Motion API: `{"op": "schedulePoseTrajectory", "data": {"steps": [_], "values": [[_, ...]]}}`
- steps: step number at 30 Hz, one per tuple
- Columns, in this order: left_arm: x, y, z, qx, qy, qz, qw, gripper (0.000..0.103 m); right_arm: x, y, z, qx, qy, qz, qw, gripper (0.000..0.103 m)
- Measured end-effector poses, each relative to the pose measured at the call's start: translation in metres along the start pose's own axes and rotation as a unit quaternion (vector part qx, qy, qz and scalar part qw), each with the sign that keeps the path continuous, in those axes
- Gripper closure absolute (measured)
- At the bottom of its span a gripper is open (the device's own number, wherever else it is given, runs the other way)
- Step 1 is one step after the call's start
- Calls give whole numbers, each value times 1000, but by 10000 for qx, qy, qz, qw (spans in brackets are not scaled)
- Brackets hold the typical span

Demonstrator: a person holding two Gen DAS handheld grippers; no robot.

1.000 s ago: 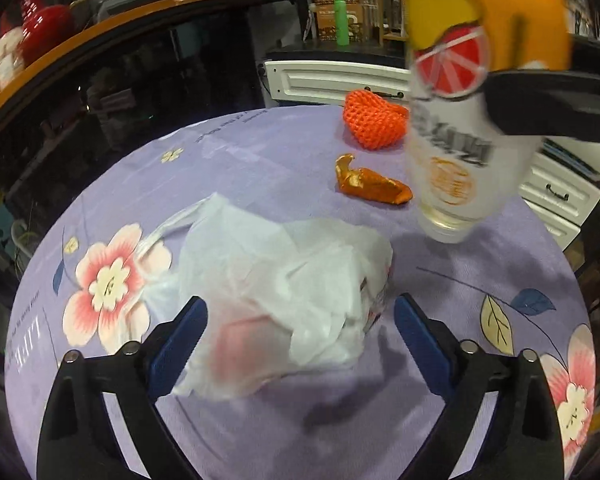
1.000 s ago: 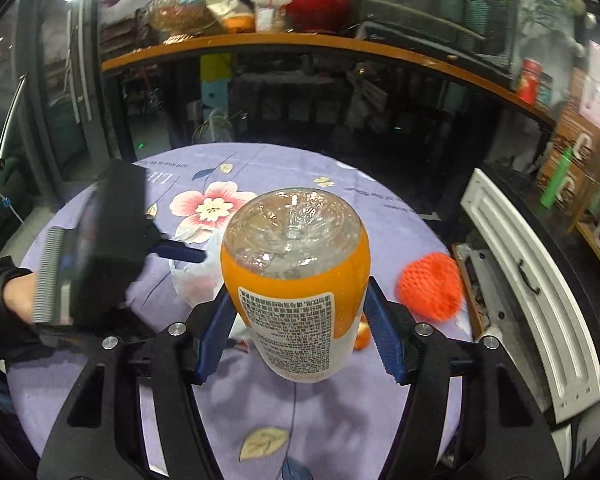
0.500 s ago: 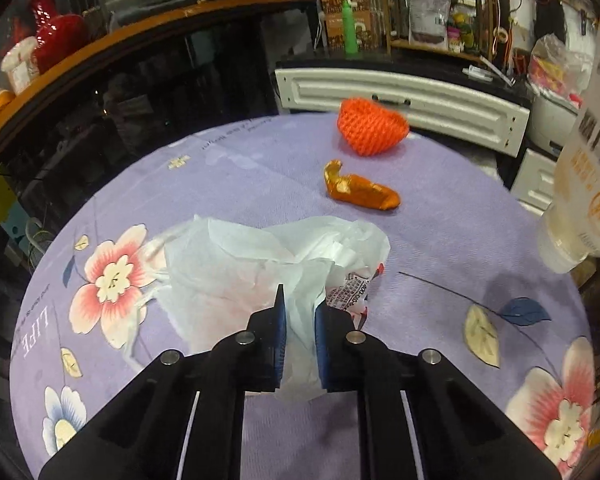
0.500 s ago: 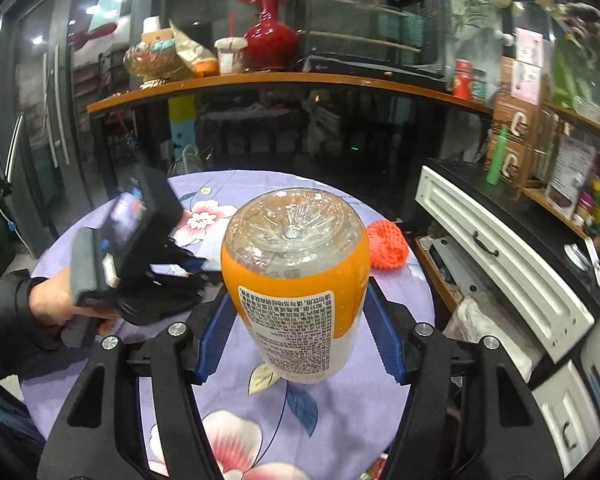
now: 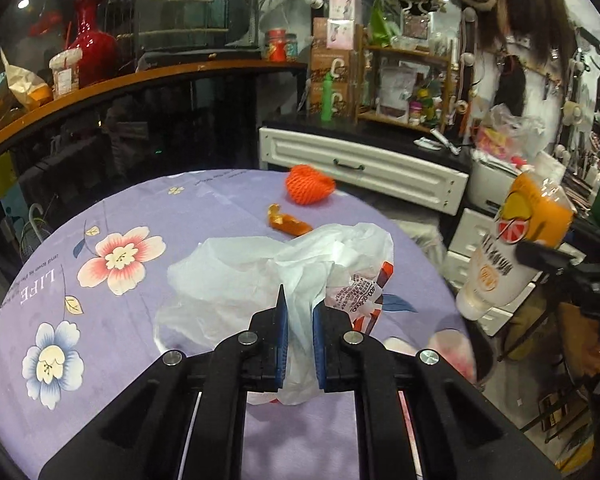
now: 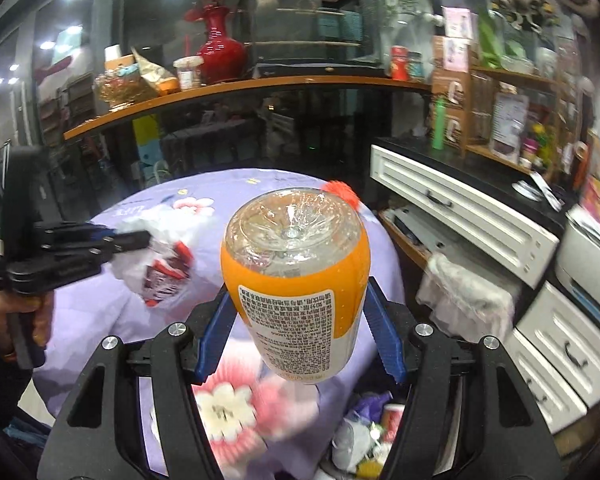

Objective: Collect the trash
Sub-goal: 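Carry both items to the black bin while the right tool releases the bottle inside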

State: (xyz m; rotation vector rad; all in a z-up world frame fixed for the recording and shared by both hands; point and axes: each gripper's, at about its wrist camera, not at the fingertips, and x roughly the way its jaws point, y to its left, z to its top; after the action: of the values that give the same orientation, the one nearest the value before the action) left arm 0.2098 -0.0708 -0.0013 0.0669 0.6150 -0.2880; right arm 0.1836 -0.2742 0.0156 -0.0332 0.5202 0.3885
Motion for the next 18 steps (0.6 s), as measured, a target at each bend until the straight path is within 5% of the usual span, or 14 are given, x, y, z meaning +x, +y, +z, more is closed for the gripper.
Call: {"op": "schedulePoseTrajectory", "data": {"steps": [11, 18], "values": [[-18, -92, -1, 345, -273, -933, 9947, 92, -49, -46, -64, 465, 81, -680, 9966, 40], [-7, -143, 2, 564, -203, -1455, 9875, 92, -44, -88, -105, 955, 339, -975, 9901, 40]]}}
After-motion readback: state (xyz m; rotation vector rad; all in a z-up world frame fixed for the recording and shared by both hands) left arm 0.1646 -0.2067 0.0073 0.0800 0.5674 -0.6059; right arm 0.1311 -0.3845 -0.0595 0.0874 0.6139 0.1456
